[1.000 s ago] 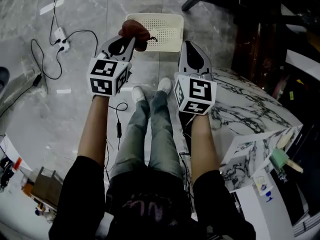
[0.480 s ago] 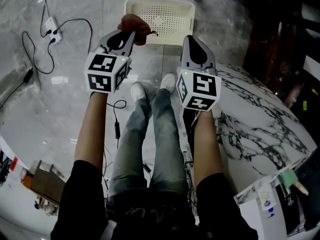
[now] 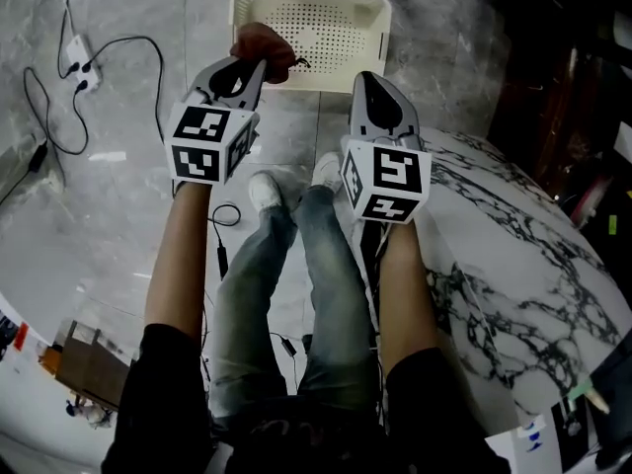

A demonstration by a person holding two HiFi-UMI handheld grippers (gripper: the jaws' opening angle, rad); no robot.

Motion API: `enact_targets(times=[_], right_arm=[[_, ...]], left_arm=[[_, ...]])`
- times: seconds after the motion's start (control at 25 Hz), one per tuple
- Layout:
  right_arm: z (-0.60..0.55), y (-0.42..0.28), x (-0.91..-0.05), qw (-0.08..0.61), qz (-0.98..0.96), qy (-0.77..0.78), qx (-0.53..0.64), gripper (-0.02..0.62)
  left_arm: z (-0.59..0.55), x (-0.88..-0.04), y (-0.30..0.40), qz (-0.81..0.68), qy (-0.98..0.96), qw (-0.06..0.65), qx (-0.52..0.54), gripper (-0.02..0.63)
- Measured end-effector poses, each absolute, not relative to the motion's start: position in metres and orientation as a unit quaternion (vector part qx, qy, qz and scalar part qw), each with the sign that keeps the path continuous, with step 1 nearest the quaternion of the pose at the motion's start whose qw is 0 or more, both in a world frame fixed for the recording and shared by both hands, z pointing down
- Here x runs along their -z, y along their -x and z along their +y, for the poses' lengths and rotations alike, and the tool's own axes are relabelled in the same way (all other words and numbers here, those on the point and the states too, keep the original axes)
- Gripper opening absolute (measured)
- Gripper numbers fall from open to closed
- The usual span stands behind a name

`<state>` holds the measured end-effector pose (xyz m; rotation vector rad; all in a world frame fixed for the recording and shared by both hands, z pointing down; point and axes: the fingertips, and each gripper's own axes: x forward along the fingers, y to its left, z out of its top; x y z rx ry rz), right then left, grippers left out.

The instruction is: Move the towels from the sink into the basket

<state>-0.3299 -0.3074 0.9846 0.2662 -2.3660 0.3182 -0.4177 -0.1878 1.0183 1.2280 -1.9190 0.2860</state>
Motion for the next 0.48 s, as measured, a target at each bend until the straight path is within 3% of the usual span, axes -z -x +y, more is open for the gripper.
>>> enact_targets(times=[0.32,0.48], right_arm=[[-0.314,0.329,-1.014,0.359,-0.918,-0.113,-0.124,0.015],[-0.311,0.329,-1.02,0.361,-0.918,-0.109,-0.12,0.015]], left_arm=[[-0.19,-1.054,0.416,-0.757,-0.493,0.411,-0.121,0.064],[-0.195,-1.062,0.413,-0.75,-0.504,0.412,-0.116,0.177]])
